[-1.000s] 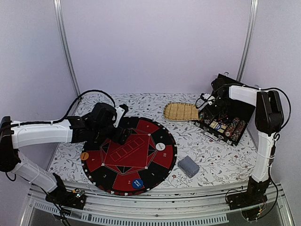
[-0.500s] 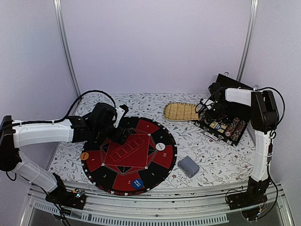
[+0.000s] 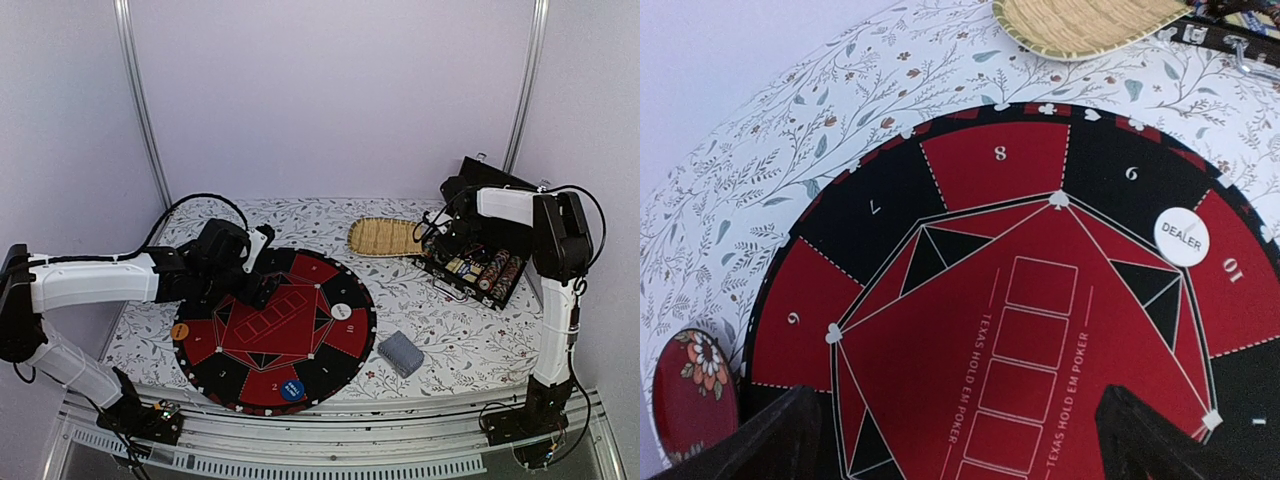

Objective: Distribute texas hold em gaming equipment
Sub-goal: Adjust the poker chips pile in the chip case.

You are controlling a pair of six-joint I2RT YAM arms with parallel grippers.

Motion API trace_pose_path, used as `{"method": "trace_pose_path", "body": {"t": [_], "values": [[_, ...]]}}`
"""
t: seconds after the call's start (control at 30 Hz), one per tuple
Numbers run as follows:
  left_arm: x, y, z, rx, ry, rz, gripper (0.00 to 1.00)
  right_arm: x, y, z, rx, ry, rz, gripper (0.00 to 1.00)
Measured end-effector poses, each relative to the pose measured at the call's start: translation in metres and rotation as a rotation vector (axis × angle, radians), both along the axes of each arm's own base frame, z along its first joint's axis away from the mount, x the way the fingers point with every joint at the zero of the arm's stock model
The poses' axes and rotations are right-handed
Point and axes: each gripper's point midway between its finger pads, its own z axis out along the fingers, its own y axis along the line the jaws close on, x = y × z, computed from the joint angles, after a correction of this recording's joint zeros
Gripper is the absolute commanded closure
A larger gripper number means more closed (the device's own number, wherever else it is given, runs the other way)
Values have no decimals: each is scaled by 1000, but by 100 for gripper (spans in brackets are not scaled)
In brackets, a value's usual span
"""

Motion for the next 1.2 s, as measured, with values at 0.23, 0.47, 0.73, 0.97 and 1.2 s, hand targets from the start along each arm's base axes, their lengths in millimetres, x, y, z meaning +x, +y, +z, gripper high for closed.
{"method": "trace_pose_path", "body": {"t": [0.23,0.47,0.73,0.97,1.2], "values": [[0,-1,-1,-1,3,-3,2,-12,15,-2,12,16,39,53],[0,-1,-1,-1,5,-3,2,-10,15,0,4,5,45,50],[0,-1,-3,2,8,-3,2,-5,18,2,9,2,49,47],[0,0,-3,2,8,-3,2,1,17,2,14,2,43,50],[0,0,-3,3,8,-2,2,3,16,-4,24,3,30,47]]}}
